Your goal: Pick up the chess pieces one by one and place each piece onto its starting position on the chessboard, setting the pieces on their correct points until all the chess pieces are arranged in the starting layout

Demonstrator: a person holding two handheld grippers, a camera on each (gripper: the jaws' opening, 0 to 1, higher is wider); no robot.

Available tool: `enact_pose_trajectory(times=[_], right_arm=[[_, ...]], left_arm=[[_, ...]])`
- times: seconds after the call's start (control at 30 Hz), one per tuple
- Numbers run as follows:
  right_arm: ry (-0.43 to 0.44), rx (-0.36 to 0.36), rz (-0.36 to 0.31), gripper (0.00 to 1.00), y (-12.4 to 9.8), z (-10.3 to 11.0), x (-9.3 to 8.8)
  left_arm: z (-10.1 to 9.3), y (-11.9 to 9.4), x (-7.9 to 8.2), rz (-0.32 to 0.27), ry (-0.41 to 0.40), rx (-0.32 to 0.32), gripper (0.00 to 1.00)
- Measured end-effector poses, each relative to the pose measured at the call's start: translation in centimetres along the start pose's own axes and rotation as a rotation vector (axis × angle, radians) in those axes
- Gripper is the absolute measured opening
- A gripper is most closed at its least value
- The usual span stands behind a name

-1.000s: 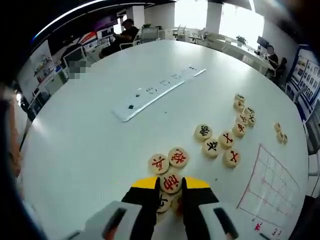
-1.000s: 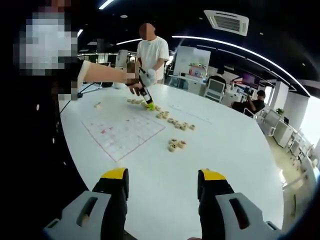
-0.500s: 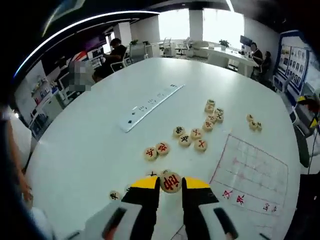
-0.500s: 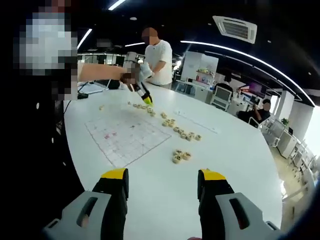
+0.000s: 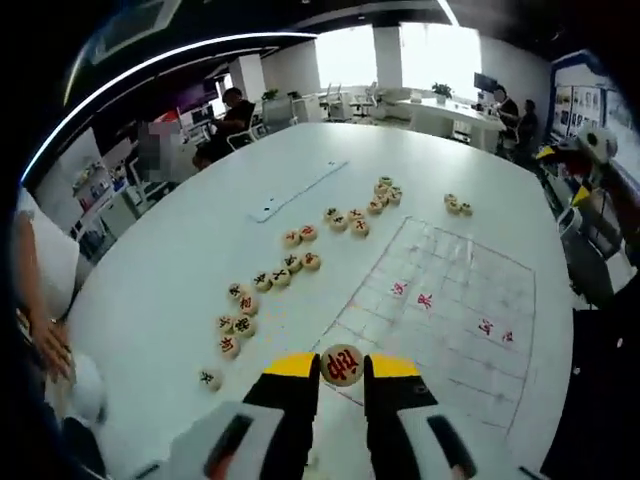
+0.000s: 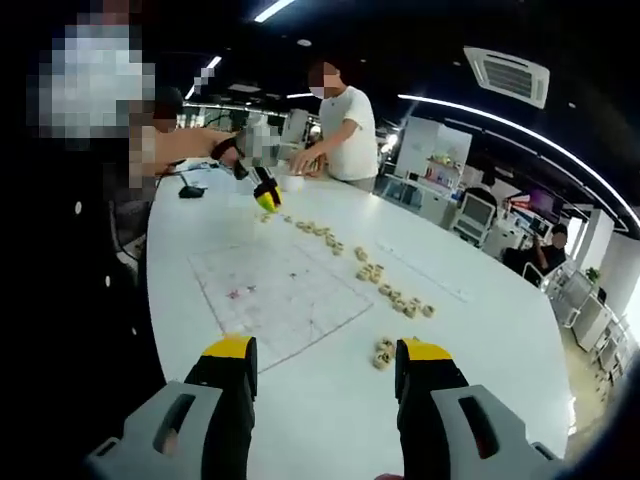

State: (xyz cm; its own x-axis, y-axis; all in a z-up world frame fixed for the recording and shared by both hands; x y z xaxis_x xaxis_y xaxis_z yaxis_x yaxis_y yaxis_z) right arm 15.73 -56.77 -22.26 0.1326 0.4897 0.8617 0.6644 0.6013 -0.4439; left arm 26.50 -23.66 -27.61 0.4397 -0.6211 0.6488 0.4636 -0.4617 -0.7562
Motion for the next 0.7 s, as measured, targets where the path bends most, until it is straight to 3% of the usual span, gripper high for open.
enact_pose_trajectory(times=[0.13,0.4,0.7], right_arm=[[-0.013,0.022,-0.006,0.56,0.6,0.6,0.5],[-0.008,0.04,-0.014,0.56,1.0,1.3,0.9],[-0.002,0.047,-0.006,0.56,0.9,2.2,0.7]], left_arm=[[0.2,-1.2,-2.5,0.001,-0.029,-0.004,0.2],[-1.0,-1.8,-4.4,-0.028,-0.047,0.006,0.2],[0.1,0.5,-5.6,0.001,-0.043,-0.018,0.2]])
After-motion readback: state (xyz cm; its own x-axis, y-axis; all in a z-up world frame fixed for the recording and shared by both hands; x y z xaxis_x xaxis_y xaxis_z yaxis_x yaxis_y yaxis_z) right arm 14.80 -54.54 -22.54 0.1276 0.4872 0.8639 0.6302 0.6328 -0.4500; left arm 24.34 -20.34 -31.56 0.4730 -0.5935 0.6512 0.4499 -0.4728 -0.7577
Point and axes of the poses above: the point that each gripper's makers call its tool centre point, and the gripper's own axes: y roughly forward along the fingers, z roughly to its left, x roughly out of its top, the point moved 2 cm from there along -y, roughly backward along the fingers
